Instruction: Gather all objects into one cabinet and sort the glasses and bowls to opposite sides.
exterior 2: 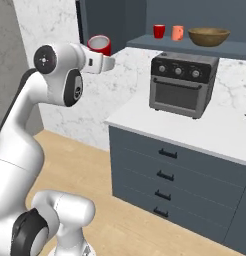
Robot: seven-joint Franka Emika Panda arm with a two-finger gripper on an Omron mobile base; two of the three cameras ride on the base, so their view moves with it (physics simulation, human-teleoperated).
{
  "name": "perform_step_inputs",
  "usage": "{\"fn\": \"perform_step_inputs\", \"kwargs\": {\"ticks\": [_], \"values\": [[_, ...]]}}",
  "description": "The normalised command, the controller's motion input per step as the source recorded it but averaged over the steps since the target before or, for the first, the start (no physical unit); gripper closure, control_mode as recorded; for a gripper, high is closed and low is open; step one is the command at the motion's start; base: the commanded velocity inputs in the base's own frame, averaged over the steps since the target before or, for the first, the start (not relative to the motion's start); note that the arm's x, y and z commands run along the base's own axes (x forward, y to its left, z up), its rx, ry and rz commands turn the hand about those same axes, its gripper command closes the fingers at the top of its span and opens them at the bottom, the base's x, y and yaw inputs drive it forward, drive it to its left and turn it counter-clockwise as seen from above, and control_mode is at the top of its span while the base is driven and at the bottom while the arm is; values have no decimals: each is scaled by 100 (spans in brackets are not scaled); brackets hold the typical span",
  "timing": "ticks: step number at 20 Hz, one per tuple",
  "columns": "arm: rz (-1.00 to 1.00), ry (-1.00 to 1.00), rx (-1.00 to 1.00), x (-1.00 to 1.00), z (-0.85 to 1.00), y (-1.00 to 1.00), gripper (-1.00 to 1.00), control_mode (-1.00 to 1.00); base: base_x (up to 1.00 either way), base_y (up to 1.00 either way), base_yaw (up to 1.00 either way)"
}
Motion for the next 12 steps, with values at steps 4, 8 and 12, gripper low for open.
{"fn": "perform_step_inputs", "kwargs": {"ticks": [4,8,12], "values": [[0,0,0,0,0,0,100,100,0,-53,0],[0,0,0,0,0,0,100,100,0,-95,0],[0,0,0,0,0,0,100,100,0,-84,0]]}}
